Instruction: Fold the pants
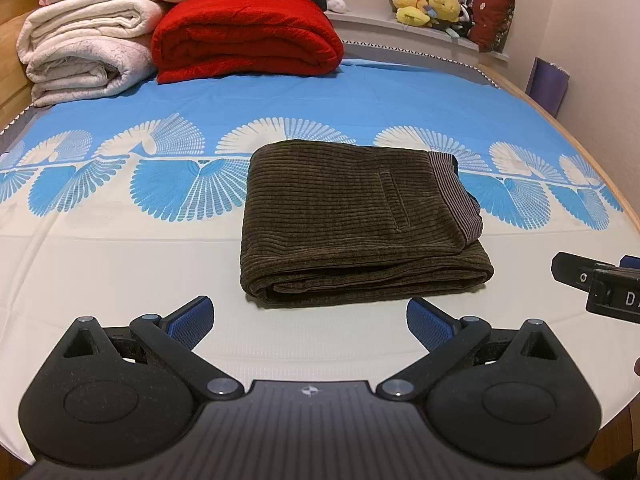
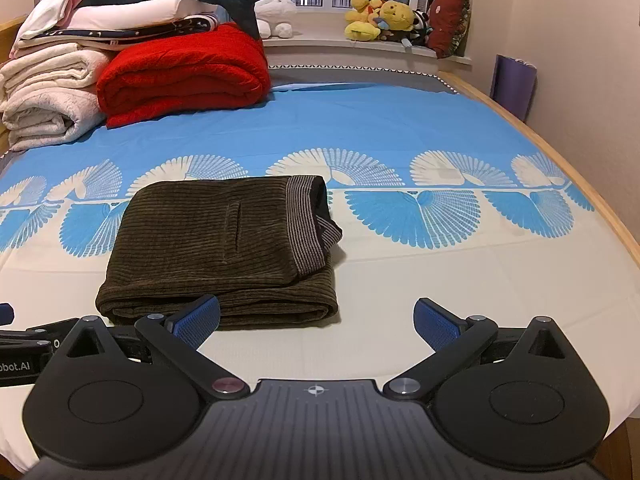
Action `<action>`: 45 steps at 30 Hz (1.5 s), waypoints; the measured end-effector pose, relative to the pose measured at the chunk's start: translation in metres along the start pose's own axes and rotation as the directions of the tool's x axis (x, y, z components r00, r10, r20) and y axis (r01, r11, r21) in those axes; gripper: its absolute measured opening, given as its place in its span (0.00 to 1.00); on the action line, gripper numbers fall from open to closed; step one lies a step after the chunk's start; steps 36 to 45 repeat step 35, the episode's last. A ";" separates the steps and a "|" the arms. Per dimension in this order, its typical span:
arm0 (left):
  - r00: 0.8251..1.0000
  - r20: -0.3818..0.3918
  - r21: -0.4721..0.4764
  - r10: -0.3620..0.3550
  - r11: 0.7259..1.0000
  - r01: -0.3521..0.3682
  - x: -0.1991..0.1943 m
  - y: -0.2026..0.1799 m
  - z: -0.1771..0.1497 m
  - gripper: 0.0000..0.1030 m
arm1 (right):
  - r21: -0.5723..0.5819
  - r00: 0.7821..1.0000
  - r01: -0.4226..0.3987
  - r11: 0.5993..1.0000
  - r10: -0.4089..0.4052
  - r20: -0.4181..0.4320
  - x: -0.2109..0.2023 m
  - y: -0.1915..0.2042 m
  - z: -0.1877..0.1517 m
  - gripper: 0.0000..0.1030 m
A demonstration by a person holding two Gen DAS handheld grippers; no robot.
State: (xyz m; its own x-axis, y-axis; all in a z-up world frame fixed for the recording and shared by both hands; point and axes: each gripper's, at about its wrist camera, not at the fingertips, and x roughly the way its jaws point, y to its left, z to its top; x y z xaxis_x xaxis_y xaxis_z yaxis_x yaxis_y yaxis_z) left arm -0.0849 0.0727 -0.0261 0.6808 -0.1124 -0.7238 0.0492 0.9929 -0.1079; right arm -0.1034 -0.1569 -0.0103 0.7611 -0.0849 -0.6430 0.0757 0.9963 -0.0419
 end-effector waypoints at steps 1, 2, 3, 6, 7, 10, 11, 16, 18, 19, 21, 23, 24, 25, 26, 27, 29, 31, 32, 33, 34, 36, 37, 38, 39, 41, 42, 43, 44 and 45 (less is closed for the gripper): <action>1.000 0.000 0.001 0.000 1.000 0.000 0.000 0.000 0.000 1.00 | 0.001 1.000 0.000 1.000 0.000 0.000 0.000 0.000 0.000 0.99; 1.000 0.000 0.001 0.000 1.000 0.000 0.000 0.000 0.000 1.00 | 0.001 1.000 0.000 1.000 0.000 0.000 0.000 0.000 0.000 0.99; 1.000 0.000 0.002 0.000 1.000 0.000 0.000 0.000 0.000 1.00 | 0.002 1.000 0.000 1.000 0.000 0.000 0.000 0.000 0.000 0.99; 1.000 0.000 0.001 0.000 1.000 0.000 0.001 0.000 0.000 1.00 | 0.000 1.000 0.000 1.000 0.000 0.000 0.000 0.000 0.000 0.99; 1.000 -0.001 0.000 -0.001 1.000 0.001 0.001 0.000 0.000 1.00 | 0.000 1.000 0.000 1.000 0.000 0.000 0.000 0.000 0.000 0.99; 1.000 -0.001 0.002 -0.003 1.000 0.003 0.001 0.001 -0.001 1.00 | 0.000 1.000 0.000 1.000 0.000 0.000 0.000 0.000 0.000 0.99; 1.000 -0.002 0.002 -0.003 1.000 0.003 0.001 0.001 -0.001 1.00 | -0.001 1.000 0.000 1.000 0.000 0.001 0.000 0.000 0.000 0.99; 1.000 -0.001 0.002 -0.003 1.000 0.003 0.001 0.001 -0.001 1.00 | -0.001 1.000 -0.001 1.000 0.001 0.001 0.000 0.000 0.000 0.99; 1.000 -0.002 0.002 -0.003 1.000 0.003 0.001 0.001 -0.001 1.00 | -0.002 1.000 0.000 1.000 0.000 0.001 0.000 0.000 0.000 0.99; 1.000 -0.002 0.002 -0.003 1.000 0.003 0.001 0.001 -0.001 1.00 | -0.001 1.000 0.000 1.000 0.000 0.001 0.000 0.000 0.000 0.99; 1.000 -0.001 0.002 -0.003 1.000 0.003 0.001 0.001 -0.001 1.00 | -0.001 1.000 0.000 1.000 0.000 0.000 0.000 0.000 0.000 0.99; 1.000 -0.001 0.006 -0.004 1.000 0.004 0.001 0.001 -0.001 1.00 | 0.000 1.000 0.000 1.000 0.000 0.002 0.000 0.000 0.000 0.99; 1.000 -0.001 0.007 -0.004 1.000 0.004 0.001 0.001 -0.001 1.00 | -0.001 1.000 0.000 1.000 0.000 0.002 0.000 0.000 0.000 0.99; 1.000 -0.001 0.007 -0.004 1.000 0.004 0.001 0.001 -0.001 1.00 | -0.002 1.000 -0.001 1.000 0.001 0.002 0.000 0.000 0.000 0.99; 1.000 -0.001 0.007 -0.005 1.000 0.005 0.001 0.001 -0.001 1.00 | -0.004 1.000 -0.002 1.000 0.002 0.001 0.000 0.000 0.000 0.99; 1.000 -0.001 0.007 -0.005 1.000 0.005 0.002 0.001 -0.001 1.00 | -0.004 1.000 -0.002 1.000 0.002 0.002 0.000 -0.001 0.000 0.99; 1.000 -0.001 0.009 -0.005 1.000 0.005 0.002 0.001 -0.001 1.00 | -0.005 1.000 -0.004 1.000 0.004 0.001 0.000 -0.001 0.000 0.99; 1.000 -0.001 0.007 -0.004 1.000 0.004 0.001 0.001 -0.001 1.00 | -0.006 1.000 -0.004 1.000 0.004 0.001 0.000 -0.001 0.000 0.99; 1.000 -0.001 0.007 -0.004 1.000 0.004 0.002 0.001 -0.001 1.00 | -0.006 1.000 -0.005 1.000 0.005 0.002 0.000 -0.001 0.000 0.99; 1.000 -0.002 0.007 -0.004 1.000 0.004 0.002 0.001 -0.001 1.00 | -0.007 1.000 -0.005 1.000 0.005 0.001 0.000 -0.001 0.000 0.99; 1.000 -0.002 0.007 -0.005 1.000 0.005 0.001 0.001 -0.001 1.00 | -0.006 1.000 -0.004 1.000 0.004 0.001 0.000 -0.001 0.000 0.99; 1.000 -0.001 0.007 -0.005 1.000 0.005 0.002 0.001 -0.001 1.00 | -0.006 1.000 -0.004 1.000 0.004 0.001 0.000 -0.002 0.000 0.99; 1.000 -0.001 0.007 -0.005 1.000 0.005 0.002 0.001 -0.001 1.00 | -0.006 1.000 -0.004 1.000 0.004 0.001 0.000 -0.002 0.000 0.99; 1.000 -0.001 0.007 -0.005 1.000 0.005 0.002 0.001 -0.001 1.00 | -0.006 1.000 -0.004 1.000 0.004 0.001 0.000 -0.002 0.000 0.99; 1.000 -0.001 0.007 -0.005 1.000 0.005 0.002 0.001 -0.001 1.00 | -0.006 1.000 -0.004 1.000 0.004 0.001 0.000 -0.002 0.000 0.99; 1.000 -0.001 0.007 -0.005 1.000 0.005 0.002 0.001 -0.001 1.00 | -0.006 1.000 -0.004 1.000 0.004 0.001 0.000 -0.002 0.000 0.99; 1.000 -0.001 0.007 -0.005 1.000 0.005 0.002 0.001 -0.001 1.00 | -0.006 1.000 -0.004 1.000 0.004 0.001 0.000 -0.002 0.000 0.99; 1.000 -0.001 0.007 -0.005 1.000 0.005 0.002 0.001 -0.001 1.00 | -0.006 1.000 -0.004 1.000 0.004 0.001 0.000 -0.002 0.000 0.99; 1.000 -0.001 0.007 -0.005 1.000 0.005 0.002 0.001 -0.001 1.00 | -0.006 1.000 -0.004 1.000 0.004 0.001 0.000 -0.002 0.000 0.99; 1.000 -0.001 0.007 -0.005 1.000 0.005 0.002 0.001 -0.001 1.00 | -0.006 1.000 -0.004 1.000 0.004 0.001 0.000 -0.002 0.000 0.99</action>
